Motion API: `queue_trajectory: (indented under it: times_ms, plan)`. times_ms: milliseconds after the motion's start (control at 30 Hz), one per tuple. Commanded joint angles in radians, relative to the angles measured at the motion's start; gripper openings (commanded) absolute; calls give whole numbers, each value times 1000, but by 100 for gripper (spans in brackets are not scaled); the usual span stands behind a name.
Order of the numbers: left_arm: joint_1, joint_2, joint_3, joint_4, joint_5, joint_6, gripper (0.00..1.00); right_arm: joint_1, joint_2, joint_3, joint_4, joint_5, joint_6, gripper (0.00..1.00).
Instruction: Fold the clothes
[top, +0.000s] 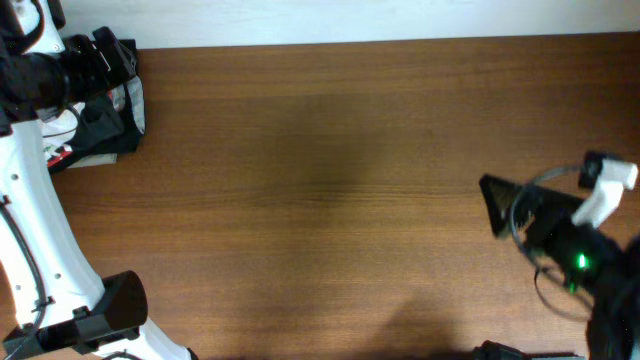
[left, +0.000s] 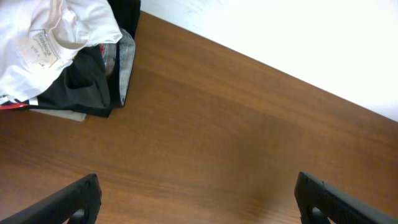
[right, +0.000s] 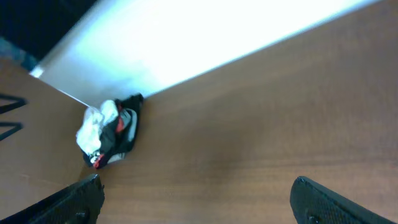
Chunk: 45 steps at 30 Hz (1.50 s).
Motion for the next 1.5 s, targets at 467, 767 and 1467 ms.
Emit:
queue_trajectory:
  times_ms: [467, 767, 1467]
  plan:
    - [-5, -19, -1, 2, 11, 9, 99, 476, -211, -158, 19, 430, -194, 99]
    - [-5, -19, -1, 2, 11, 9, 99, 476, -754, -681, 293, 551, -196, 99]
    - [-5, -19, -1, 2, 11, 9, 99, 457, -761, -1221, 910, 639, -192, 99]
